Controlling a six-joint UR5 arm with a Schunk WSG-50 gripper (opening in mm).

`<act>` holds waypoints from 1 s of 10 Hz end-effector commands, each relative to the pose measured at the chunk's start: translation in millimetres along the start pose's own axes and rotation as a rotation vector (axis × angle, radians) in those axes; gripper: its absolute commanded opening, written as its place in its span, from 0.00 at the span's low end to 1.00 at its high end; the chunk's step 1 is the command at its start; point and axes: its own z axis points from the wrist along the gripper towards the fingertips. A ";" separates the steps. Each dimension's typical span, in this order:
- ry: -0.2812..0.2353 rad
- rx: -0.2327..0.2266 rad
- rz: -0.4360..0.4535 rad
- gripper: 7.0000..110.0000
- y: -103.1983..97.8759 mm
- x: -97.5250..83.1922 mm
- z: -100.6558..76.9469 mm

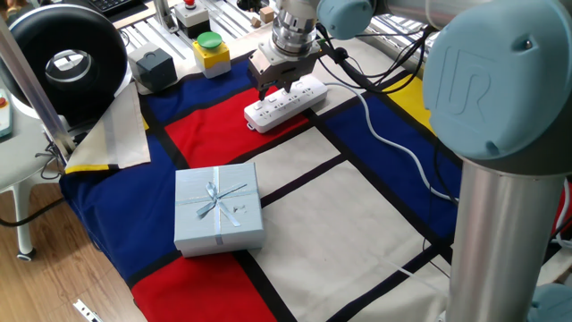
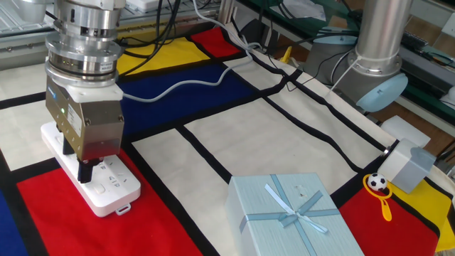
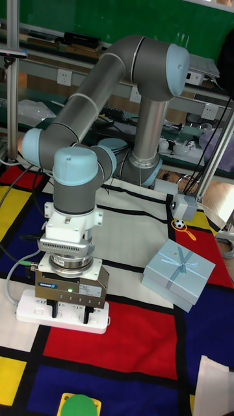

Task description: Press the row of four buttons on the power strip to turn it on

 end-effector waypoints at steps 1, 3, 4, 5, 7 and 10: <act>-0.003 0.001 0.019 0.57 4.5 0.7 -1.1; 0.004 0.008 0.030 0.57 11.1 0.6 -9.1; 0.006 0.005 0.034 0.57 13.6 -2.0 -7.4; -0.005 0.008 0.034 0.57 13.7 -5.4 -0.9; -0.024 0.017 0.030 0.57 13.5 -10.2 7.8; 0.007 0.039 0.036 0.57 17.0 -6.2 -24.1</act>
